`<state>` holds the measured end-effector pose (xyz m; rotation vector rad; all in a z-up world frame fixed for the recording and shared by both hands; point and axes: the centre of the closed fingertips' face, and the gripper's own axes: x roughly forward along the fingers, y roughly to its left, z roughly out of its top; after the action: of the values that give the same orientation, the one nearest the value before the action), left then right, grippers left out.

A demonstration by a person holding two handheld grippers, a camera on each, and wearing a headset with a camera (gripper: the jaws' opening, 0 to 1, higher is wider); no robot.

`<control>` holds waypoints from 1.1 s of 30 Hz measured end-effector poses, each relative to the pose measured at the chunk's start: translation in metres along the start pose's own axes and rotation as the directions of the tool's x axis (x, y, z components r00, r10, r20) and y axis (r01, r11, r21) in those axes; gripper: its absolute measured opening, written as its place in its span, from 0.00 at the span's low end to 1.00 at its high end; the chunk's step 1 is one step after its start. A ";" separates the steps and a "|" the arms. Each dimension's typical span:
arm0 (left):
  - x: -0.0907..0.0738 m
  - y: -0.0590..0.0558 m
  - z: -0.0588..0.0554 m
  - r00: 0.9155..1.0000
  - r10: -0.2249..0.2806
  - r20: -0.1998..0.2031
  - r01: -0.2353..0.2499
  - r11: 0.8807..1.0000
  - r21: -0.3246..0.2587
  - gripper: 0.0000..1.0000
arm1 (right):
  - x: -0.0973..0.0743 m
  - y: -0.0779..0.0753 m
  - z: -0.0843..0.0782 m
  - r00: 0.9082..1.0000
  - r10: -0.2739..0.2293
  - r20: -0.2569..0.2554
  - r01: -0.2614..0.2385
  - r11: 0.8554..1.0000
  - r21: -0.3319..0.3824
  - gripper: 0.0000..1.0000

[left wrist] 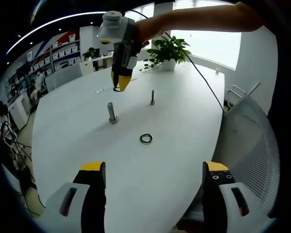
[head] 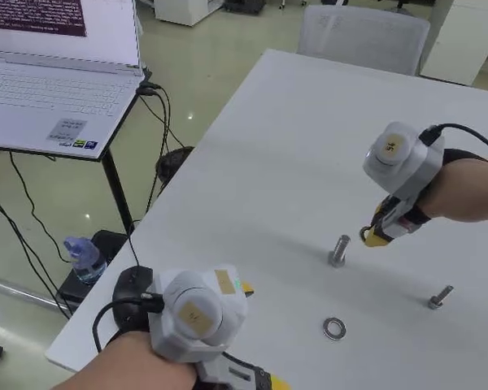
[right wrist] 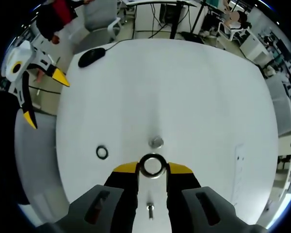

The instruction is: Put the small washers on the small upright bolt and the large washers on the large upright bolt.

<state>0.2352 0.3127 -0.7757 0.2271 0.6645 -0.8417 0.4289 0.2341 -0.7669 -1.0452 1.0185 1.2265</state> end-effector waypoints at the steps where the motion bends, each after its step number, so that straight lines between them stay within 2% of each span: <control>1: 0.000 0.000 0.000 1.000 -0.001 0.000 0.001 1.000 0.000 0.82 | 0.001 -0.002 0.001 1.000 -0.002 -0.001 0.002 1.000 -0.001 0.21; 11: 0.007 -0.001 0.005 1.000 -0.011 0.001 0.011 1.000 0.009 0.82 | 0.022 -0.007 0.009 1.000 0.018 -0.012 -0.018 1.000 -0.012 0.21; 18: 0.010 -0.001 0.004 1.000 -0.023 -0.004 0.023 1.000 0.007 0.81 | 0.031 -0.009 0.014 1.000 0.027 -0.011 -0.028 1.000 -0.015 0.21; 25: 0.009 0.000 0.008 1.000 -0.024 0.001 0.024 1.000 0.005 0.81 | 0.041 -0.010 0.013 0.999 0.032 -0.028 -0.033 0.999 -0.024 0.21; 33: 0.011 -0.001 0.005 0.999 -0.032 -0.005 0.032 0.999 0.001 0.80 | 0.050 -0.008 0.015 0.998 0.043 -0.036 -0.044 0.999 -0.023 0.21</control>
<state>0.2422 0.3035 -0.7788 0.2202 0.6732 -0.8727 0.4413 0.2596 -0.8115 -1.0712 1.0612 1.2621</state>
